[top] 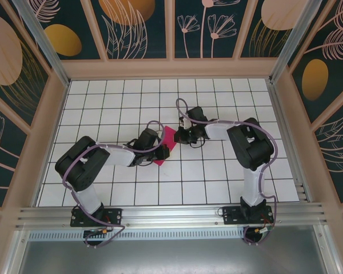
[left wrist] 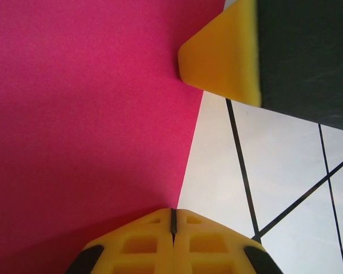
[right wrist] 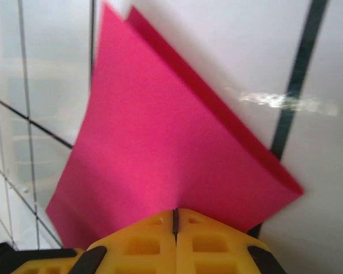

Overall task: Fold a paper plane with a square sheet of paper (pick it up from the middle)
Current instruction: First fold in half a square sheet of paper at the center of the table.

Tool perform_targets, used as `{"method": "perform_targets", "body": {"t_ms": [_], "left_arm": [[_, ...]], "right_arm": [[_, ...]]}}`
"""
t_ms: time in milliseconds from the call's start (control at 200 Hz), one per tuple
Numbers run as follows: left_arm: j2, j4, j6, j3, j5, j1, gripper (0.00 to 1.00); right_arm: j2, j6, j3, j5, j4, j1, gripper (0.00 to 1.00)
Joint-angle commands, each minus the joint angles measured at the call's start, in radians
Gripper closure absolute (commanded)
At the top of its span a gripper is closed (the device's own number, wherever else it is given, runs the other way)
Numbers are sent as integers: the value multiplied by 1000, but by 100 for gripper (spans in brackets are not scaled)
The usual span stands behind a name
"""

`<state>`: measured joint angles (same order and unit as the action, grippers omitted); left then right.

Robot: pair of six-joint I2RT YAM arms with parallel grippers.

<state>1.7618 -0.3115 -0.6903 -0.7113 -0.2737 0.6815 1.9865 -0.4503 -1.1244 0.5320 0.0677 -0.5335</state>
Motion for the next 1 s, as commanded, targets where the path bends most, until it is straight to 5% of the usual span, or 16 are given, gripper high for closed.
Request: {"method": "perform_targets", "body": {"t_ms": [0, 335, 631, 746, 991], "left_arm": [[34, 143, -19, 5, 73, 4, 100], [32, 154, -32, 12, 64, 4, 100], [-28, 136, -47, -33, 26, 4, 100], [-115, 144, -67, -69, 63, 3, 80], [-264, 224, -125, -22, 183, -99, 63]], "right_arm": [[34, 13, -43, -56, 45, 29, 100], [66, 3, -80, -113, 65, 147, 100], [-53, 19, -101, -111, 77, 123, 100], [-110, -7, -60, -159, 76, 70, 100], [-140, -103, -11, -255, 78, -76, 94]]}}
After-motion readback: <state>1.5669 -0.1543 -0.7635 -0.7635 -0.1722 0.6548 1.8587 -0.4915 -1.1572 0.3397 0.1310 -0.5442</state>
